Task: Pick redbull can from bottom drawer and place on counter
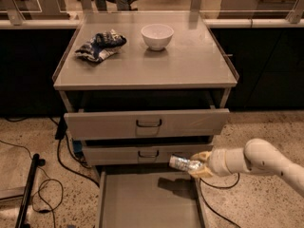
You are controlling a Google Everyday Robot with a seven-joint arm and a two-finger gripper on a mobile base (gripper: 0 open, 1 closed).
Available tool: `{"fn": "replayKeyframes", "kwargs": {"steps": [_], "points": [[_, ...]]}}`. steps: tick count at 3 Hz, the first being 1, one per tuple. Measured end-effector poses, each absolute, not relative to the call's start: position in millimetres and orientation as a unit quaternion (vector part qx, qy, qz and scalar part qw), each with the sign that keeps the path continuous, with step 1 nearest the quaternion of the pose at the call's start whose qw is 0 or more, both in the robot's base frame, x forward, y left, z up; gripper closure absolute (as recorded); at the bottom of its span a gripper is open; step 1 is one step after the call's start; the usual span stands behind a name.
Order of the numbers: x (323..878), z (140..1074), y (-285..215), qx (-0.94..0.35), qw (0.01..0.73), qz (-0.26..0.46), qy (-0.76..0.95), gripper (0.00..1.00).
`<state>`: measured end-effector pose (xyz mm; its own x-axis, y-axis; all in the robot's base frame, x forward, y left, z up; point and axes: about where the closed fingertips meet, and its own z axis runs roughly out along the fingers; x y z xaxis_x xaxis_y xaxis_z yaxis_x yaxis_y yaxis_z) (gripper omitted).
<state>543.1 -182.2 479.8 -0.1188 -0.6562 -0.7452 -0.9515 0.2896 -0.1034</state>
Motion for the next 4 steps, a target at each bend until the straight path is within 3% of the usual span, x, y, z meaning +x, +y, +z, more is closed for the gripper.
{"fn": "replayKeyframes", "kwargs": {"steps": [2,4], "points": [[544.9,520.9,-208.8,-0.553,0.37,0.197,0.72,1.0],[556.3,615.9,-215.0,-0.589,0.4,0.119,0.692,1.0]]}}
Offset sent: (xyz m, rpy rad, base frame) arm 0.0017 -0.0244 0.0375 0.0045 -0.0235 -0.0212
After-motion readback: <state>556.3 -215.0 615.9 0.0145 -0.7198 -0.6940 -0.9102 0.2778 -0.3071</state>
